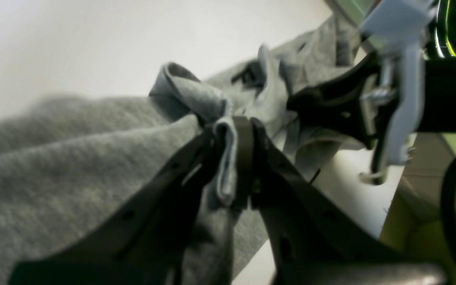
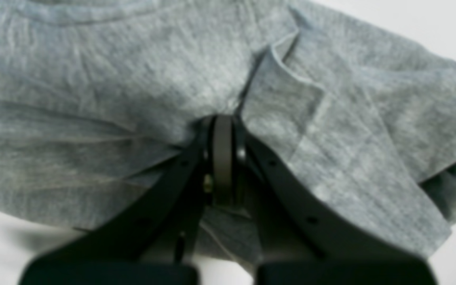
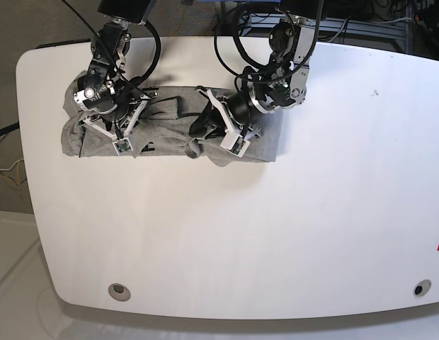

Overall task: Fold the T-shirt properly
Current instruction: 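Press the folded end down with the left gripper and release it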

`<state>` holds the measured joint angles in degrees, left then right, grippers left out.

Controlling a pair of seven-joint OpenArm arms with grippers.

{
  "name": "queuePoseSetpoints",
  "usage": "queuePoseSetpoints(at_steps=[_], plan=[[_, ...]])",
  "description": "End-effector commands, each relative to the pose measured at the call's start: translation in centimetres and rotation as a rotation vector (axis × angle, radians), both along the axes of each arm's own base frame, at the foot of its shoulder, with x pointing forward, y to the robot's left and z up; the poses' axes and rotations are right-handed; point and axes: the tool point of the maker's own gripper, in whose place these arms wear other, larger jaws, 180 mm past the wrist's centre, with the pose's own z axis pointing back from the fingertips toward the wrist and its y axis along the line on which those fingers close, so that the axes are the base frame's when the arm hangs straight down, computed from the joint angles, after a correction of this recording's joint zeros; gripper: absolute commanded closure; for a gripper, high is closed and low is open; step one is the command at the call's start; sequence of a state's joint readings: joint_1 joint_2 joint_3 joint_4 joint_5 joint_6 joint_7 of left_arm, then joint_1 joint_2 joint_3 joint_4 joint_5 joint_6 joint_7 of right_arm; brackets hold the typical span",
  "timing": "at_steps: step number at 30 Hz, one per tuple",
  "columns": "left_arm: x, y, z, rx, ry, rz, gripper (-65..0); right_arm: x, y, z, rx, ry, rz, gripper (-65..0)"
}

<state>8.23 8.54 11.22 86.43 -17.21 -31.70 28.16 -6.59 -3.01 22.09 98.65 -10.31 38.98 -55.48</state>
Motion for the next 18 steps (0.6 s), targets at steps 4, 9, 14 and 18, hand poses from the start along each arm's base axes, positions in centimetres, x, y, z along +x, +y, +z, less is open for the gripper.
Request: queuePoseSetpoints(at_steps=[4,9,14,18], plan=[[0.3,-1.2,0.6,-0.062,-0.016,-0.005,-2.1,-2.9,-0.3,-1.9,-0.036,0.138,0.010,0.0],[-0.1,-2.5,0.8,-0.086,-0.026,-0.032,-2.1,-2.9,-0.3,-1.9,-0.036,0.138,0.010,0.0],[-0.6,-3.6,1.3,-0.098,-0.041,-0.060,-2.1,-2.9,-0.3,-1.9,-0.036,0.138,0.010,0.0],[-0.5,-4.4,1.8,-0.100,-0.060,-0.086,-2.1,-2.9,-0.3,-1.9,-0.036,0.139,0.010,0.0]])
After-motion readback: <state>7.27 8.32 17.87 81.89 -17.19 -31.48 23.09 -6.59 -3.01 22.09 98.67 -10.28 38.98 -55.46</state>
